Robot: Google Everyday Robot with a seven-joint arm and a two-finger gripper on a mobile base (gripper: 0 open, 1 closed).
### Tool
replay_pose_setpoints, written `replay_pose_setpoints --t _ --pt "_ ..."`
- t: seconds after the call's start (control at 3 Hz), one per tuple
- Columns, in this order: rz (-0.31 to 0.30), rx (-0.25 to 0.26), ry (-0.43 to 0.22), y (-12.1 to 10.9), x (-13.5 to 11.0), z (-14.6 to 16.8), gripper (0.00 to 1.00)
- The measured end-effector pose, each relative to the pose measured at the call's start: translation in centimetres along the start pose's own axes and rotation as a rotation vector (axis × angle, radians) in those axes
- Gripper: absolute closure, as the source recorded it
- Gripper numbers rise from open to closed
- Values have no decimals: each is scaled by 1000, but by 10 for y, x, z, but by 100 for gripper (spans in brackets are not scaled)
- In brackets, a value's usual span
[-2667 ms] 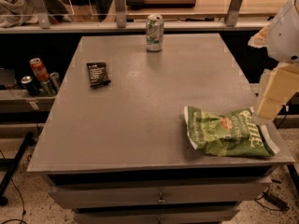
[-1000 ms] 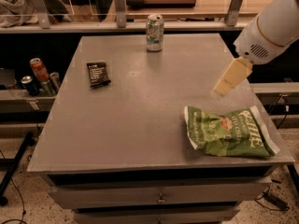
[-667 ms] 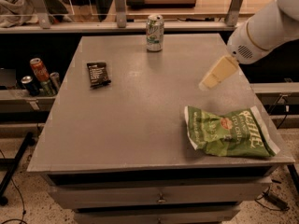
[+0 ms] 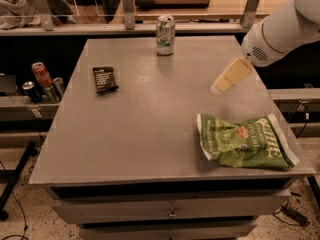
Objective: Pick 7up can
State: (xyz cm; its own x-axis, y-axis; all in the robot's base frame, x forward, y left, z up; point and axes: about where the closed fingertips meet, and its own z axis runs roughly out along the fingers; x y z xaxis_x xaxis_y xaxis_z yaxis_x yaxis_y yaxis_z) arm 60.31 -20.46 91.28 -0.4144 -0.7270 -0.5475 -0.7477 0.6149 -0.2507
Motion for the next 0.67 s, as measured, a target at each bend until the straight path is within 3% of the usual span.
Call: replay_pose_setpoints --t 0.67 --pt "24 -2 -153 -8 -45 32 0"
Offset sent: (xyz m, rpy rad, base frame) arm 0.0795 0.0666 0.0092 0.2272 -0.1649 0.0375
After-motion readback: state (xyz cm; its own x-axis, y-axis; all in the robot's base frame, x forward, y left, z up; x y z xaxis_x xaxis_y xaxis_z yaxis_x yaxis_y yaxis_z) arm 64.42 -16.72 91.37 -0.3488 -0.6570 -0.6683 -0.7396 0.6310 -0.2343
